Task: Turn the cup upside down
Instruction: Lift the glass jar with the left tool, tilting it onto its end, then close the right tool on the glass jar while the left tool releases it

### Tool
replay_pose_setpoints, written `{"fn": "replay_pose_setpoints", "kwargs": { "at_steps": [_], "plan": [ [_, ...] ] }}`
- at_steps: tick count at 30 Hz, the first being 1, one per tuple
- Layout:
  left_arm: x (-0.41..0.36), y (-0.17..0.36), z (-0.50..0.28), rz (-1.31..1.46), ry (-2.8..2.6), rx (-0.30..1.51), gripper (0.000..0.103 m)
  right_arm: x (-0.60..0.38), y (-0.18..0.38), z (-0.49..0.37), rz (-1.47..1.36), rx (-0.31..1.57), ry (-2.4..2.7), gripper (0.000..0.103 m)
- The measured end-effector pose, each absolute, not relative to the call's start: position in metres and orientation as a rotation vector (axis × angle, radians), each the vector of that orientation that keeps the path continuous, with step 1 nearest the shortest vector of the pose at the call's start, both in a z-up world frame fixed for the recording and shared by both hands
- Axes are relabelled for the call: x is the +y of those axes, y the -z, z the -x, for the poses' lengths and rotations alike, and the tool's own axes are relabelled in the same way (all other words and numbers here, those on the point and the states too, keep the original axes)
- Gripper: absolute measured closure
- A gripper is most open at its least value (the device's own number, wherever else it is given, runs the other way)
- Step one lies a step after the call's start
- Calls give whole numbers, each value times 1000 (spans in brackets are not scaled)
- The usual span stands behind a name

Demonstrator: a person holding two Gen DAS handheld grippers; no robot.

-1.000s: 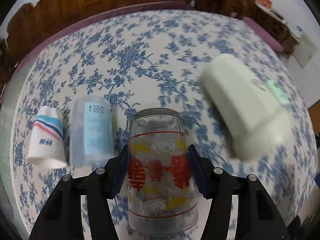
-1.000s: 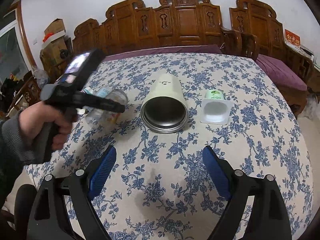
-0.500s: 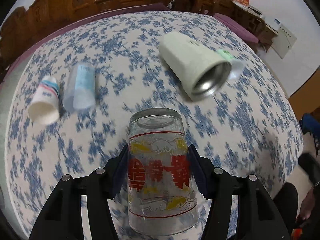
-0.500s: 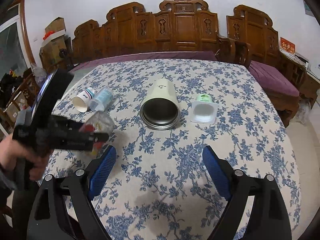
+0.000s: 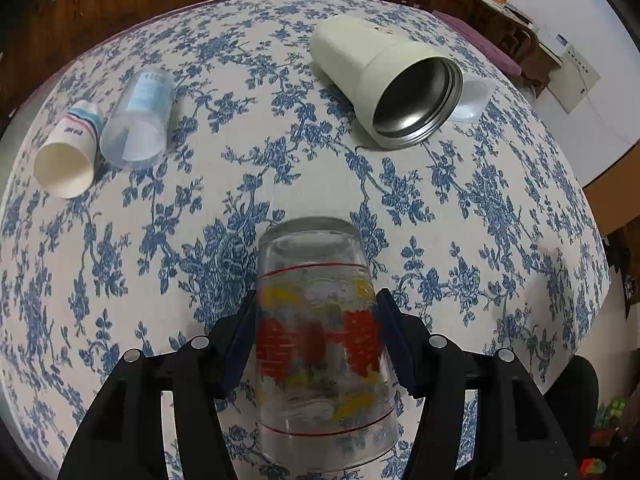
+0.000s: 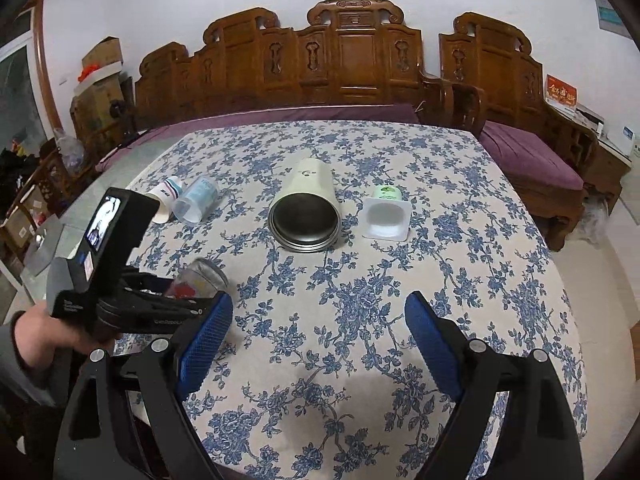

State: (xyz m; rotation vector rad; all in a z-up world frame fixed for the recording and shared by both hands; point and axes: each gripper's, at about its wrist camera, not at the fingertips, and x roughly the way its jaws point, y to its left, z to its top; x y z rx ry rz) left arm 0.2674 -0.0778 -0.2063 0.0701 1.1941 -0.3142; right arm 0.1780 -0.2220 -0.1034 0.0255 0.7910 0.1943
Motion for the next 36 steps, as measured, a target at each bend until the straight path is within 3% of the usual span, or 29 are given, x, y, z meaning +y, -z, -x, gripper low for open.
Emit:
{"fn": "replay_pose_setpoints", "kwargs": {
  "at_steps": [7,12,14,15,24,36],
  "plan": [
    [-61,169,-245,-66,307,1085,47,-207,97,-177,-15,785,-211,13],
    [-25,136,-224,-57,259,982,26,-184,93,-187,-16,784,-248,13],
    [-11,124,-219,-50,226,935,10,-173,93,-192,-17,790,-266,13],
    [-3,119,-215,-47,203,914,8,-168,94,-194,-16,794,-275,13],
    [50,105,-186,29,129,851,8,-115,116,-228,-31,908,-346,13],
    [72,111,-165,34,110,838,8,-82,186,-279,-111,1207,-316,13]
  ]
}}
